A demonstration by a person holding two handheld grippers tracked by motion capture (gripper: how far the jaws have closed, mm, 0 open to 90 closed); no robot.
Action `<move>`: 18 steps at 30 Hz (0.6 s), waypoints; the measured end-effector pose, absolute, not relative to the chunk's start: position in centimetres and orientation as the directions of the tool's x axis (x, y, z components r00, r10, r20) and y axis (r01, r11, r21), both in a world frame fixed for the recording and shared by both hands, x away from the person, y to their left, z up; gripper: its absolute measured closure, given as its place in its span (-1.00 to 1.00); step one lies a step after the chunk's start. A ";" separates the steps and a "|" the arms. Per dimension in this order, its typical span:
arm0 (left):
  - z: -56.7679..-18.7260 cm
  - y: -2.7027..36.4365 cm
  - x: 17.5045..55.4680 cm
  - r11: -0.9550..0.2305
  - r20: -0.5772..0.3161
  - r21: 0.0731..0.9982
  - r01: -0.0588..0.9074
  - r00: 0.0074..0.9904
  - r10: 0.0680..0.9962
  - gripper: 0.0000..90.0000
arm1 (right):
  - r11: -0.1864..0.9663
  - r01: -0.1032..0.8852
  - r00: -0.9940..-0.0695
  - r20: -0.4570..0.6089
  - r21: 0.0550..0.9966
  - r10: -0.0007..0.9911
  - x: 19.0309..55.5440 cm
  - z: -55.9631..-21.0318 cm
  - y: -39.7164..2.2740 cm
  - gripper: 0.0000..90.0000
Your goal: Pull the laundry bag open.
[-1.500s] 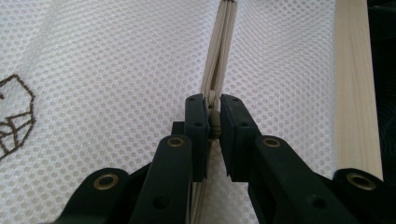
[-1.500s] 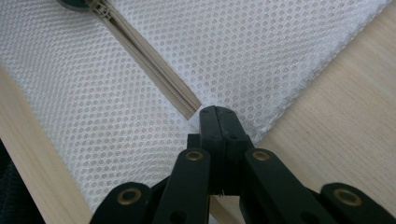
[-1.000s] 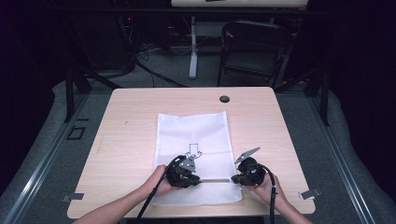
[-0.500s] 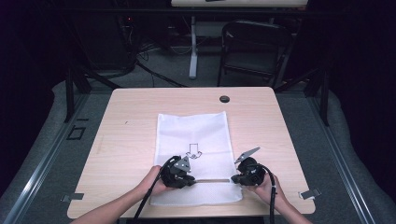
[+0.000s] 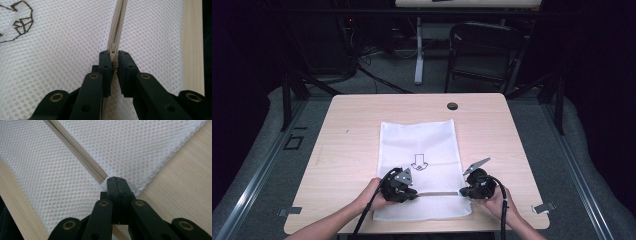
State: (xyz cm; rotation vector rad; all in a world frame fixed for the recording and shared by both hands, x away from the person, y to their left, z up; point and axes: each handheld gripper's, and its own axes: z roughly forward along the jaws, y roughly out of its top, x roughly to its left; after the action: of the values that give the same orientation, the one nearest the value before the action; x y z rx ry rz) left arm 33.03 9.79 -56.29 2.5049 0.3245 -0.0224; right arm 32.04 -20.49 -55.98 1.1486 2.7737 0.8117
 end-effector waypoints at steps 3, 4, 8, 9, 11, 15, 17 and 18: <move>-56.2 10.2 33.0 -0.794 -0.080 0.561 0.234 0.970 0.229 0.82 | 0.611 0.643 -0.737 0.158 0.462 0.657 32.2 -55.8 -20.6 1.00; -56.2 10.3 33.0 -0.792 -0.086 0.562 0.238 0.969 0.230 0.82 | 0.612 0.643 -0.737 0.158 0.460 0.657 32.2 -55.8 -20.6 1.00; -56.2 10.9 33.1 -0.790 -0.090 0.563 0.244 0.968 0.235 0.82 | 0.608 0.645 -0.735 0.157 0.463 0.660 32.1 -55.9 -20.5 1.00; -56.2 11.0 33.0 -0.789 -0.088 0.562 0.248 0.967 0.240 0.82 | 0.609 0.645 -0.735 0.157 0.462 0.660 32.1 -55.8 -20.6 1.00; -56.1 11.2 32.9 -0.793 -0.081 0.557 0.245 0.967 0.242 0.82 | 0.611 0.644 -0.736 0.157 0.460 0.658 32.2 -55.8 -20.6 1.00; -56.1 12.0 32.9 -0.794 -0.082 0.552 0.254 0.964 0.252 0.82 | 0.609 0.645 -0.735 0.156 0.462 0.660 32.1 -55.8 -20.5 1.00; -56.1 12.4 32.9 -0.791 -0.087 0.555 0.259 0.963 0.255 0.82 | 0.608 0.645 -0.735 0.157 0.462 0.660 32.1 -55.8 -20.6 1.00; -56.1 12.6 32.9 -0.792 -0.095 0.550 0.264 0.962 0.255 0.82 | 0.609 0.645 -0.735 0.157 0.462 0.660 32.1 -55.8 -20.5 1.00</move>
State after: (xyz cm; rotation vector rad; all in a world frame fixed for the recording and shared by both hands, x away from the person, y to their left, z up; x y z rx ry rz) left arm 32.88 12.61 -56.10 2.5230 0.3651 -0.0217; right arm 32.14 -20.55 -55.84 1.1320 2.7915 0.7826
